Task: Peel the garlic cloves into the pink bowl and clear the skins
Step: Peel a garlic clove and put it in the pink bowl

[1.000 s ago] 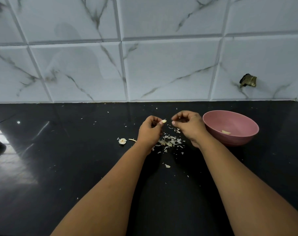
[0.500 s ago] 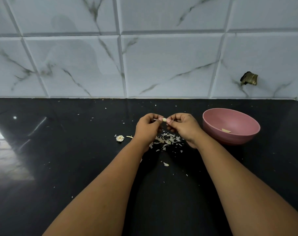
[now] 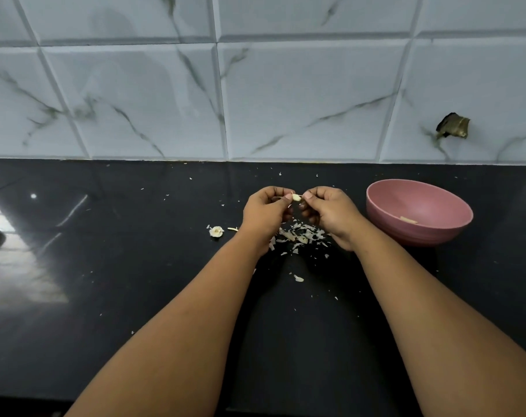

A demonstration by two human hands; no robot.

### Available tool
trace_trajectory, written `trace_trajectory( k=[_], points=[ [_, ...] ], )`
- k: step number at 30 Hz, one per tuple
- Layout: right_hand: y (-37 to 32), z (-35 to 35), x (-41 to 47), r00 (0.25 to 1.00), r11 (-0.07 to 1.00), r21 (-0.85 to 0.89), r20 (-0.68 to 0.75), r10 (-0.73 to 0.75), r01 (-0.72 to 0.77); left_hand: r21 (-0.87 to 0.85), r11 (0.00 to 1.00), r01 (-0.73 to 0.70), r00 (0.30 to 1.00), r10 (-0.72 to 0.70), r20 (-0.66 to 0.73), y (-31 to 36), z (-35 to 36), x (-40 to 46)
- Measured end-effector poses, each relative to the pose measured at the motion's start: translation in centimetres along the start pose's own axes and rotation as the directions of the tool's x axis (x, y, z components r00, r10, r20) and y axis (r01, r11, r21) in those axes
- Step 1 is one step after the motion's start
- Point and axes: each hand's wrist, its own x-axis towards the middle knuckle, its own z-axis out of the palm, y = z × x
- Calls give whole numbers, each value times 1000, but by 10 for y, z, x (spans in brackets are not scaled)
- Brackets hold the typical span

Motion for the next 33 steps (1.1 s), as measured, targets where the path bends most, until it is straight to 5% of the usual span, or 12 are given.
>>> trace_trajectory(
  k=[8,33],
  points=[
    [-5,4,-2,995,986,138,-36,-89,94,55,998,-27,993,33,-112,0,-2,3],
    [2,-1,-1,954,953,-207,-158,-254,219,244,964,-105,992,117,-36,-3,0,-3]
  ],
)
